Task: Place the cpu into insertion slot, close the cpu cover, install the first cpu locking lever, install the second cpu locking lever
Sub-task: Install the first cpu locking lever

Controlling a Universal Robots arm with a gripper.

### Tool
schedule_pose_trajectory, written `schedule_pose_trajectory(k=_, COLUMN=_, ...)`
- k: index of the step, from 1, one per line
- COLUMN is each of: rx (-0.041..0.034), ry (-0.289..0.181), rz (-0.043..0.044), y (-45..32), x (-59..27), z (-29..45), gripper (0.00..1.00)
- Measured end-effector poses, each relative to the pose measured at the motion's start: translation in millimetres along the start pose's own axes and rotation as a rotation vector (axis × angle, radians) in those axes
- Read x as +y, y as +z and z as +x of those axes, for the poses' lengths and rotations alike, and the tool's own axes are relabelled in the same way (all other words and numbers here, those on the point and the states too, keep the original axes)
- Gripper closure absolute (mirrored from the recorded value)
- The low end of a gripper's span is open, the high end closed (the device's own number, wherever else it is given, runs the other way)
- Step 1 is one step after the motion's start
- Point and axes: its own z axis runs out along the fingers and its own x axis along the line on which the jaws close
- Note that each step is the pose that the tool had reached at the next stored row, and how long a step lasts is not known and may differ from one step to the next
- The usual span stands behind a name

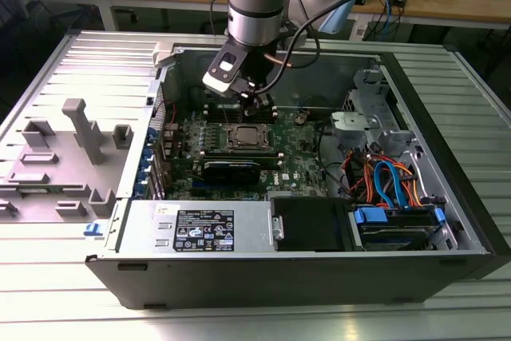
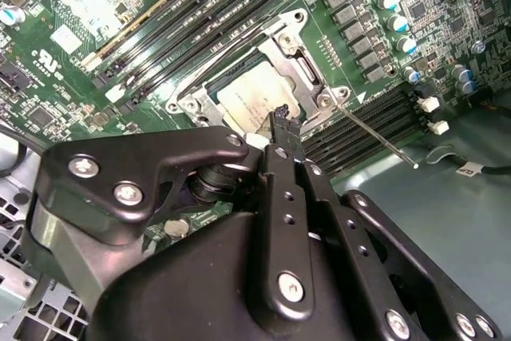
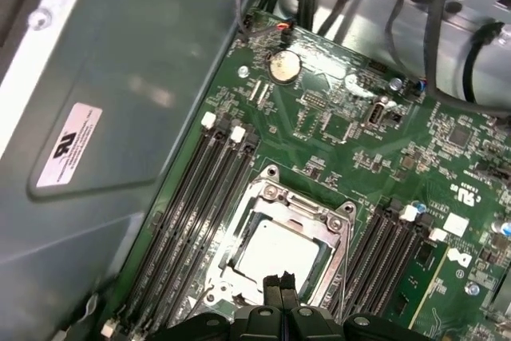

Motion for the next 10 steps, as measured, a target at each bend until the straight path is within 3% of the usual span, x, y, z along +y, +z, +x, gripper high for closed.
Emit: schedule_pose_trajectory(k=10, rx=0.0000, ry=-0.008, rz=0.0003, y=0.0, x=0.0, z=0.0, gripper=0.89)
